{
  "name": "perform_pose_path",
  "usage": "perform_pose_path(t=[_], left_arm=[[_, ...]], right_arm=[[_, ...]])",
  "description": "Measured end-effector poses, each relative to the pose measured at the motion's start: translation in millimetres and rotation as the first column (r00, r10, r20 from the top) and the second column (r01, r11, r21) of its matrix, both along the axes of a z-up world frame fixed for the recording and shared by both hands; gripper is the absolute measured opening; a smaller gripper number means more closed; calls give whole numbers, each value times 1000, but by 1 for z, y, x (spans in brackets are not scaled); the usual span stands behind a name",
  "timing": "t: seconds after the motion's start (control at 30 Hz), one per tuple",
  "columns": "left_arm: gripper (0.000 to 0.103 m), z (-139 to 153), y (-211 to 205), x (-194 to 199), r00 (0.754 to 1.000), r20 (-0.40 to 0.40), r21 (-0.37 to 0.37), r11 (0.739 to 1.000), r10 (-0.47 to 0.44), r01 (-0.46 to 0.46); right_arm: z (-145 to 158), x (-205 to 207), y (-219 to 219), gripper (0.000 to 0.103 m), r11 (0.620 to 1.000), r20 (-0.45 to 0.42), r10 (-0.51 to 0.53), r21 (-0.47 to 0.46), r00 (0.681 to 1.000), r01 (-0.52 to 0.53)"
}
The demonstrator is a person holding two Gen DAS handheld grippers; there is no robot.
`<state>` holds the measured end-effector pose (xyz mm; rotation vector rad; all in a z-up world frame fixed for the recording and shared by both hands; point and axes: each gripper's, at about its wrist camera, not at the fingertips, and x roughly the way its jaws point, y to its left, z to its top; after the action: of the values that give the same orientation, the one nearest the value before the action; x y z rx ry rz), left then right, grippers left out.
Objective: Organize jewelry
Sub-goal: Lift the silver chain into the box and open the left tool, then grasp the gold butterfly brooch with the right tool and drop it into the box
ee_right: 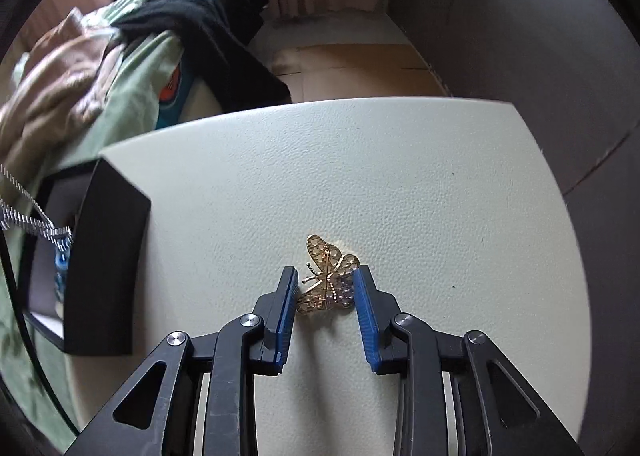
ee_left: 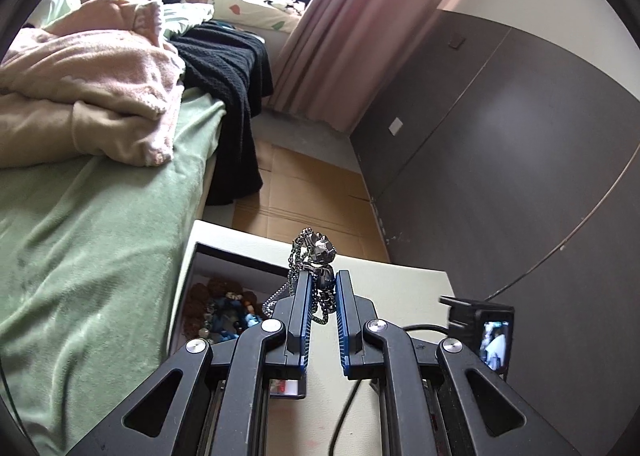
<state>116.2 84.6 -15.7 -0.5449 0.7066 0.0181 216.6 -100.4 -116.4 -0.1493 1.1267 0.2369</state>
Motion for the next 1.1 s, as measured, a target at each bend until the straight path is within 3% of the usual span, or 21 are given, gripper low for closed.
perform_pose_path(t=[0.13, 0.27, 0.4, 0.5, 0.57, 0.6, 0.87, 1.1], left_arm=[[11, -3, 6, -4, 1000, -17, 2, 1000, 24, -24], [12, -7, 10, -7, 997, -32, 24, 998, 63, -62], [13, -13, 19, -9, 995, -37, -29, 995, 93, -95], [31, -15, 21, -8, 992, -78, -44, 994, 99, -103], [53, -16, 23, -12, 991, -77, -47, 992, 109, -113], [55, -15, 24, -15, 990, -74, -45, 991, 122, -126], [56, -15, 34, -30, 984, -97, -25, 988, 149, -152], [56, -16, 44, -41, 980, -107, -16, 986, 166, -169]], right_arm=[[9, -7, -7, 14, 999, 4, 18, 46, 1000, -18], [16, -8, -23, 14, 989, -31, 0, 149, 1000, 5], [19, -12, -34, 14, 974, -53, -20, 224, 998, 31], [24, -16, -34, 14, 966, -47, -21, 256, 999, 32], [28, -19, -34, 14, 961, -43, -16, 274, 999, 27], [31, -23, -35, 14, 957, -40, -12, 289, 999, 23], [59, -41, -27, 14, 928, 39, 34, 370, 999, -46], [81, -56, -8, 14, 880, 113, 82, 457, 990, -125]])
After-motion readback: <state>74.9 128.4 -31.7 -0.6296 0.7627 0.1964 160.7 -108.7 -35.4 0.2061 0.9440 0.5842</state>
